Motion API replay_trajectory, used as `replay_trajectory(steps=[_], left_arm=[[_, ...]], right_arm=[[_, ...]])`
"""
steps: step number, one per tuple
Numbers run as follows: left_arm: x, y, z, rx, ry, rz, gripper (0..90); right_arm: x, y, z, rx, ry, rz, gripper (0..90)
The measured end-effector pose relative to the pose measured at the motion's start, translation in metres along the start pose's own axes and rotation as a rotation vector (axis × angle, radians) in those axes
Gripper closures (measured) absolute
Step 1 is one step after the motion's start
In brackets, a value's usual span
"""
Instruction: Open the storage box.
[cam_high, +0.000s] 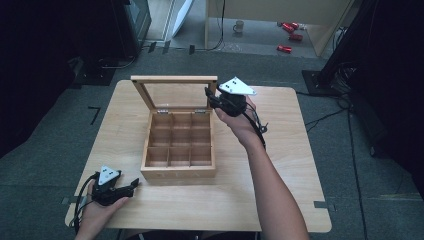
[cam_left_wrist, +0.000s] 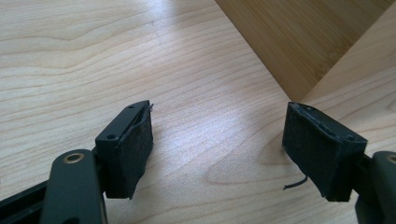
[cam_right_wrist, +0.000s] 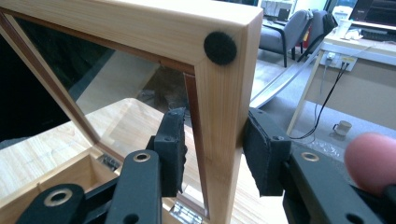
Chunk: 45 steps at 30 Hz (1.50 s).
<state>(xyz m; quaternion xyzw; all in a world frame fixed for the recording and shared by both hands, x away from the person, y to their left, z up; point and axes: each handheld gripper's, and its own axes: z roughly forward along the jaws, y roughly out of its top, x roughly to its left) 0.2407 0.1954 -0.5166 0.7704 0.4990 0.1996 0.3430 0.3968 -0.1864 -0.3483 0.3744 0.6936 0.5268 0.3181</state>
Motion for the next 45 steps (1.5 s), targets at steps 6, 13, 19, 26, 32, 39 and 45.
replay_trajectory(steps=[6,13,19,26,32,39,45], left_arm=[[-0.002,0.0,0.0,0.006,0.012,0.014,25.1],[-0.001,0.0,0.0,0.005,0.001,0.012,23.4],[-0.001,0.0,0.001,0.003,-0.001,0.01,23.5],[-0.002,0.0,0.001,0.005,0.002,0.013,23.5],[-0.003,0.0,0.001,0.016,-0.02,0.043,17.3],[-0.004,0.0,0.001,0.019,-0.017,0.045,17.1],[-0.004,0.0,0.001,0.02,-0.016,0.049,16.2]], right_arm=[[-0.01,0.009,0.014,0.014,-0.014,0.049,63.5],[-0.019,0.016,0.03,0.035,-0.047,0.091,66.3],[-0.024,0.02,0.041,0.05,-0.058,0.129,66.4],[-0.029,0.025,0.054,0.074,-0.078,0.169,66.6],[-0.035,0.027,0.07,0.089,-0.104,0.209,66.9],[-0.038,0.028,0.081,0.104,-0.131,0.238,66.8],[-0.04,0.029,0.09,0.121,-0.158,0.258,66.7]])
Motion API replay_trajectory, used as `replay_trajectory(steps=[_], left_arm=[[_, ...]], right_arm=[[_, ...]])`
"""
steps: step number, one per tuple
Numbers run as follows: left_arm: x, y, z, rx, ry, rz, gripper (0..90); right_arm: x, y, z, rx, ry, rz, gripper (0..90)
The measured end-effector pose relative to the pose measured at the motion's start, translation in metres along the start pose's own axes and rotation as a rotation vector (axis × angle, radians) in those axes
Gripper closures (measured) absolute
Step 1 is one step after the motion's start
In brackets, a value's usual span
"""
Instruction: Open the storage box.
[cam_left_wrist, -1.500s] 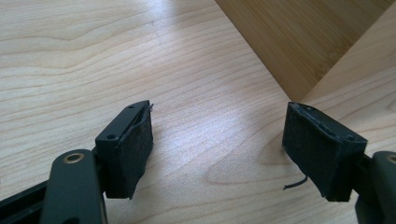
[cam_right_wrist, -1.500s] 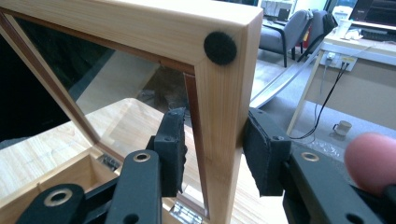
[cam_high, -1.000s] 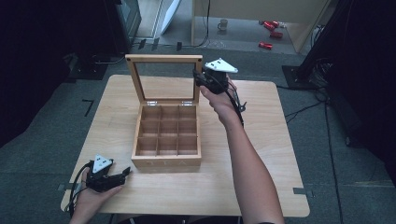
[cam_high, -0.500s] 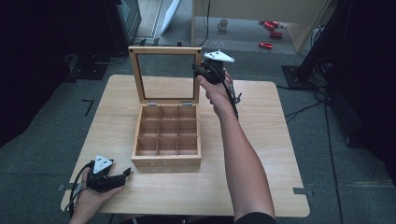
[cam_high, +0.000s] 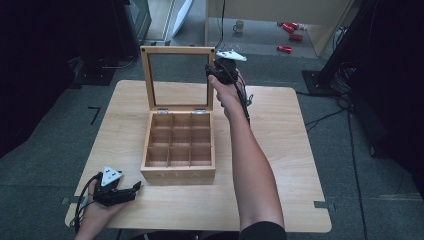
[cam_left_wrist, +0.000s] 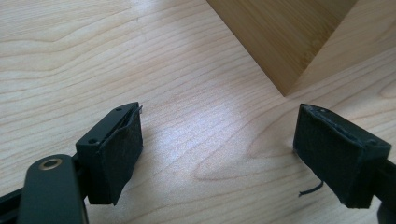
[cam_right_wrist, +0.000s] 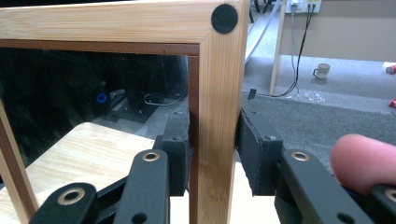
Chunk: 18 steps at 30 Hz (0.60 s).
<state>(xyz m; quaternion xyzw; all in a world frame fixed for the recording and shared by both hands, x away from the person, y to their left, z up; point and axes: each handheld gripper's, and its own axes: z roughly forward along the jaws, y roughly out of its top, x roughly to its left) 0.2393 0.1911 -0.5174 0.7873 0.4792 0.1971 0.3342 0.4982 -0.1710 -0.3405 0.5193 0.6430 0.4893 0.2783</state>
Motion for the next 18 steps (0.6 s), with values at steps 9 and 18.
replay_trajectory(steps=[9,18], left_arm=[[0.0,0.0,0.0,0.0,0.001,0.0,16.2],[0.0,0.0,0.0,0.002,0.001,0.004,15.8]], right_arm=[[-0.001,0.001,0.004,0.009,-0.004,0.011,66.2],[-0.009,-0.007,-0.016,0.052,0.045,0.006,18.2]])
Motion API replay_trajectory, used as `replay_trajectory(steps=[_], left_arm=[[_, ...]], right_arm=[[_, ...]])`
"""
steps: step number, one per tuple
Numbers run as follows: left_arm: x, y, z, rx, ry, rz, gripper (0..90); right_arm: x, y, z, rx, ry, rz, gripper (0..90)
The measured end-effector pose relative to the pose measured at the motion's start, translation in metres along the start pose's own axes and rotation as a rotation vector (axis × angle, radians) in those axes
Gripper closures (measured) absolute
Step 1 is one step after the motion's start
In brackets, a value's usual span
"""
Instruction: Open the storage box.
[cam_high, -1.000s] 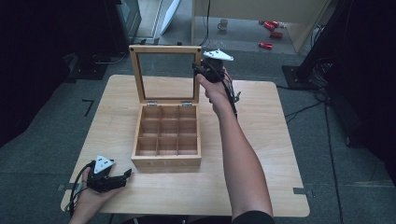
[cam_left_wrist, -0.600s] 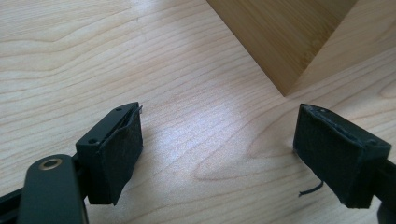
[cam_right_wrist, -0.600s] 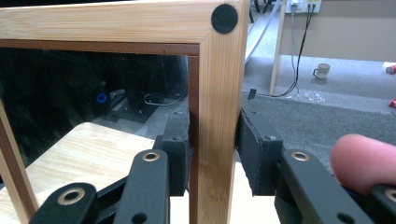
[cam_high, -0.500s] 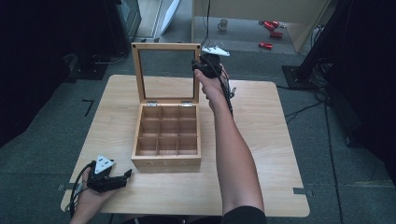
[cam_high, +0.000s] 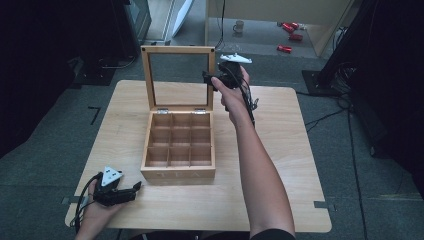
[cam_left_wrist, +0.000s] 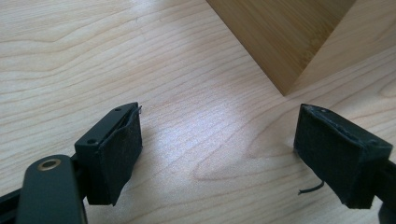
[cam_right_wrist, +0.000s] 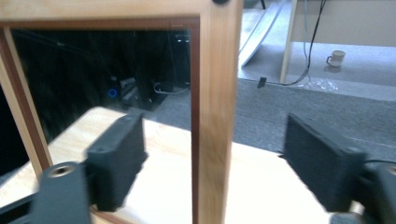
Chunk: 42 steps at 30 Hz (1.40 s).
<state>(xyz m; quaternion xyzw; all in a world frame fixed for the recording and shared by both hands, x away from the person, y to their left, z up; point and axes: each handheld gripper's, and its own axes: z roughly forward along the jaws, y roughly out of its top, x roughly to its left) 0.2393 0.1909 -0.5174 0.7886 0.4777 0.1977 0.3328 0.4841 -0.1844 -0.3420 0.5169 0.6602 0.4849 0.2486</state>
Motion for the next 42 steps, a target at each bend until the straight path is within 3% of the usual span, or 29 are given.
replay_trajectory(steps=[3,18,22,27,36,42], left_arm=[[0.0,0.0,0.0,0.002,0.002,0.003,15.7],[-0.001,0.0,0.001,0.003,0.002,0.004,14.7],[-0.002,0.0,0.001,0.005,0.005,0.009,14.7],[-0.002,0.0,0.001,0.007,0.009,0.012,14.7],[-0.002,0.0,0.001,0.007,0.011,0.015,14.6],[-0.003,0.0,0.001,0.008,0.011,0.017,14.0]], right_arm=[[-0.004,-0.006,-0.011,0.003,0.0,-0.01,13.8],[-0.034,-0.036,-0.061,0.021,-0.013,-0.058,11.3],[-0.038,-0.053,-0.082,0.012,0.014,-0.049,10.7],[-0.039,-0.073,-0.101,0.012,0.014,-0.06,10.7],[-0.048,-0.111,-0.131,0.015,-0.018,-0.081,10.7],[-0.062,-0.132,-0.149,0.02,-0.049,-0.061,10.7]])
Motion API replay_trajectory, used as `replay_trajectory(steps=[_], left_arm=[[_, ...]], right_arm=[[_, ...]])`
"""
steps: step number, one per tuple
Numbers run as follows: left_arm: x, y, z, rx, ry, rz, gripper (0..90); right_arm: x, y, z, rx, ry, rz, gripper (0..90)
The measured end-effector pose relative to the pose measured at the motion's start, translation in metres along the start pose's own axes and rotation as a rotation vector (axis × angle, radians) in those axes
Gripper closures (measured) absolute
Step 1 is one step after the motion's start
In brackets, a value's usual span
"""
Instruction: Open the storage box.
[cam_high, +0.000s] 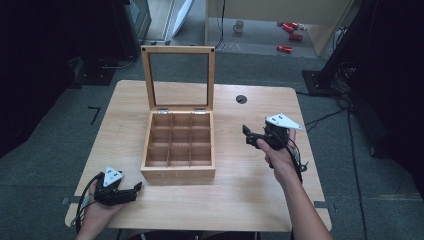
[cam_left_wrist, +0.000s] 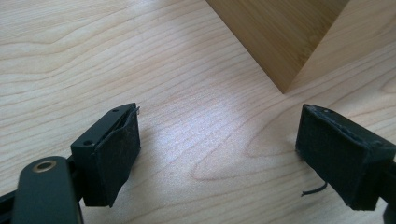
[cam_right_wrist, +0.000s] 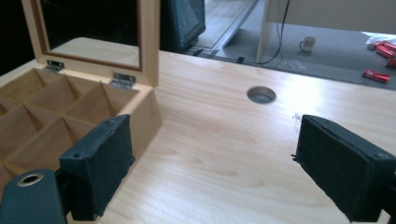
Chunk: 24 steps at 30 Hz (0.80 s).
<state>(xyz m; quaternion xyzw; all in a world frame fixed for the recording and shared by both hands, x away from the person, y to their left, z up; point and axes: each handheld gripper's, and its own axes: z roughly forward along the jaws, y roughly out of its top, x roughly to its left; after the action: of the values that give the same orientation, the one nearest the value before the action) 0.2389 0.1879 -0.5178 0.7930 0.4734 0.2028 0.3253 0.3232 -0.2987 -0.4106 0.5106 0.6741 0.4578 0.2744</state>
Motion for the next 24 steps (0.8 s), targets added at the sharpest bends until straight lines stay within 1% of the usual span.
replay_trajectory(steps=[2,3,4,12,16,17,22,23,24], left_arm=[[0.0,0.0,0.0,0.0,0.0,0.0,13.9],[0.0,0.0,0.0,0.0,0.0,0.0,13.9],[0.0,0.0,0.0,0.001,0.0,0.001,13.7],[-0.001,0.0,0.0,0.007,-0.006,0.006,11.5],[-0.001,0.0,0.0,0.01,-0.008,0.008,10.1],[-0.001,0.0,0.001,0.009,-0.008,0.008,9.6],[-0.002,0.0,0.001,0.011,-0.008,0.008,8.8],[-0.002,0.0,0.001,0.011,-0.008,0.007,8.8],[-0.002,0.0,0.001,0.012,-0.007,0.007,8.5]], right_arm=[[-0.005,-0.007,-0.005,0.003,-0.009,0.01,10.7],[-0.005,-0.007,-0.005,0.003,-0.009,0.01,10.7],[-0.01,-0.013,-0.011,0.003,-0.021,0.015,10.7],[-0.028,-0.038,-0.029,0.017,-0.065,0.046,10.7],[-0.034,-0.048,-0.034,0.027,-0.083,0.048,10.7],[-0.039,-0.055,-0.038,0.033,-0.092,0.056,10.7],[-0.049,-0.071,-0.045,0.05,-0.118,0.078,10.7],[-0.049,-0.071,-0.045,0.05,-0.118,0.078,10.7],[-0.052,-0.078,-0.048,0.056,-0.128,0.089,10.8]])
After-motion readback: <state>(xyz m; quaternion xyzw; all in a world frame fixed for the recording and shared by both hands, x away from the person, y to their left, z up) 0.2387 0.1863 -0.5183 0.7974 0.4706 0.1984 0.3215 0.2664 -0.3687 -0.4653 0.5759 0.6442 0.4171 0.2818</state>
